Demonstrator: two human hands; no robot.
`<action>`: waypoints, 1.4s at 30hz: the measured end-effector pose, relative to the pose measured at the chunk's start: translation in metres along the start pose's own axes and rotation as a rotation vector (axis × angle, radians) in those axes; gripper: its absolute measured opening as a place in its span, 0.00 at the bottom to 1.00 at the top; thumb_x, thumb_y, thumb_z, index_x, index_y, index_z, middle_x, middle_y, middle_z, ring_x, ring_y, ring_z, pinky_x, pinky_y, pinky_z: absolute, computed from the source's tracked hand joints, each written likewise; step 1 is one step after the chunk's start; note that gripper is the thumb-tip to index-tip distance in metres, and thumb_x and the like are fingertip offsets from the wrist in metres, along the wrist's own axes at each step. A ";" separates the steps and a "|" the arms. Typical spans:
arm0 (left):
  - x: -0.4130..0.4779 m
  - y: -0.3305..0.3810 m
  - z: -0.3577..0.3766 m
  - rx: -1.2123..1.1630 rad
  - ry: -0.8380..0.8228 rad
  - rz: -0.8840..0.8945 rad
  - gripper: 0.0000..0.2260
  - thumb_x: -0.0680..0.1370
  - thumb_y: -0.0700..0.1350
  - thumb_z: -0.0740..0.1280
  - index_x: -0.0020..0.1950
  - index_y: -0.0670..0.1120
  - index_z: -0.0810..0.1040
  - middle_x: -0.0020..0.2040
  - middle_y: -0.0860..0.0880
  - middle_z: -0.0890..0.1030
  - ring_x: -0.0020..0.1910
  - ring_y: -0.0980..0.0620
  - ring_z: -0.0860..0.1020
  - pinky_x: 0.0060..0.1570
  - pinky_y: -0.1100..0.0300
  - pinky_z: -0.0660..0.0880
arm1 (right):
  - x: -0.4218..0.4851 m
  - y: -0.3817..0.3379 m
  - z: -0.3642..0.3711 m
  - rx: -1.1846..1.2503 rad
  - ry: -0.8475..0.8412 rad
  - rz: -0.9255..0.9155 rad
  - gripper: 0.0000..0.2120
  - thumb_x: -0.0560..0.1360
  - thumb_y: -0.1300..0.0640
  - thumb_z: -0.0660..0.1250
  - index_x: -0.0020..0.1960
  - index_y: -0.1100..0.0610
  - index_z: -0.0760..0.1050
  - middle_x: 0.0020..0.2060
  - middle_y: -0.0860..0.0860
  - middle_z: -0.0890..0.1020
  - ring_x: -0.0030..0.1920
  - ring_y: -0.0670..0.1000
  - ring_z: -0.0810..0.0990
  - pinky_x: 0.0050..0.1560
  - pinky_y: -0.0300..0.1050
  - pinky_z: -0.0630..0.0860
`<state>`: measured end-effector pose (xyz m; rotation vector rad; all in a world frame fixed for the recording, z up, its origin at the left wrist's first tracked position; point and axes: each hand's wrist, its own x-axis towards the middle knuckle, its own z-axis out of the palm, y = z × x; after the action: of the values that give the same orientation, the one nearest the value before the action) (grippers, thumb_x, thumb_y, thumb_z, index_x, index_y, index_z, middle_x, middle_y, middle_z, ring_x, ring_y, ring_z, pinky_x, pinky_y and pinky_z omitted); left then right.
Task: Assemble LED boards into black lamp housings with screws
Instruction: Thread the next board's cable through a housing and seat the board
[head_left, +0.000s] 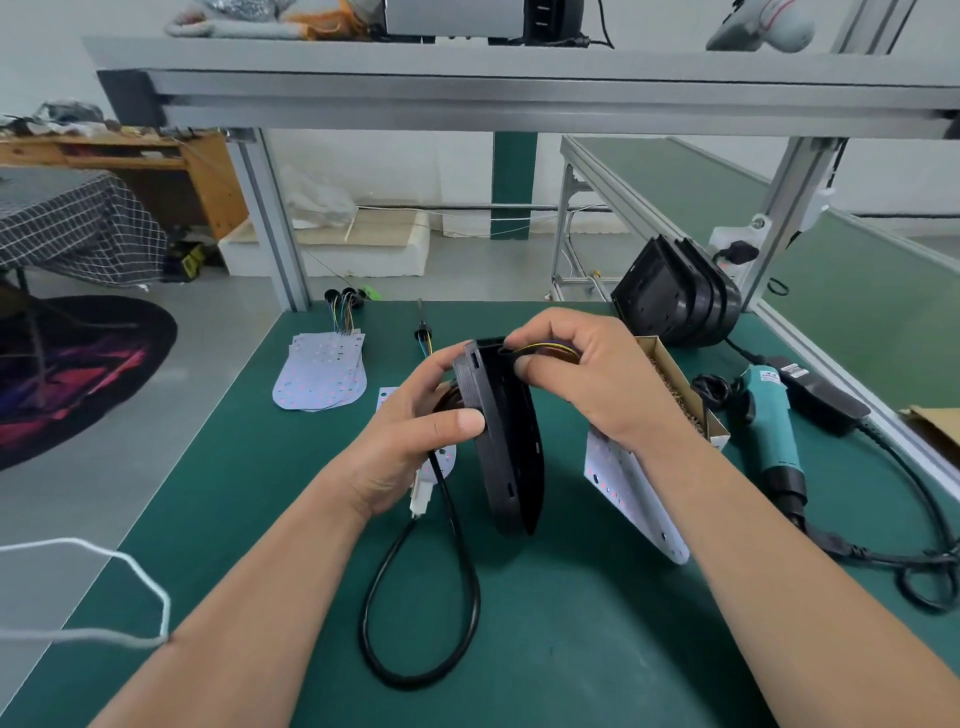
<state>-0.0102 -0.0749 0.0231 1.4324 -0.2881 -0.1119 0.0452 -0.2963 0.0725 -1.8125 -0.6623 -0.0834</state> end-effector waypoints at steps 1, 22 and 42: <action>0.000 0.000 0.000 0.004 -0.006 0.003 0.39 0.70 0.47 0.76 0.80 0.47 0.69 0.69 0.37 0.80 0.68 0.38 0.77 0.74 0.36 0.69 | 0.000 -0.001 0.000 -0.005 0.001 0.000 0.07 0.75 0.59 0.74 0.50 0.48 0.85 0.45 0.50 0.88 0.45 0.49 0.84 0.56 0.56 0.81; 0.003 0.004 0.002 0.022 -0.004 0.067 0.37 0.68 0.45 0.79 0.76 0.49 0.72 0.64 0.46 0.84 0.62 0.45 0.82 0.61 0.53 0.78 | -0.006 -0.017 0.003 -0.182 -0.057 -0.022 0.05 0.79 0.60 0.74 0.51 0.52 0.86 0.39 0.50 0.86 0.38 0.49 0.81 0.42 0.45 0.77; 0.008 0.003 0.011 -0.051 -0.049 0.051 0.41 0.65 0.44 0.83 0.75 0.51 0.72 0.65 0.47 0.82 0.63 0.44 0.78 0.67 0.46 0.75 | -0.005 -0.020 0.006 -0.136 0.025 0.054 0.03 0.74 0.54 0.75 0.46 0.47 0.83 0.40 0.43 0.86 0.40 0.43 0.82 0.46 0.48 0.80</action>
<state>-0.0053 -0.0867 0.0283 1.3717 -0.3594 -0.1118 0.0301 -0.2892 0.0856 -1.9562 -0.6021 -0.1172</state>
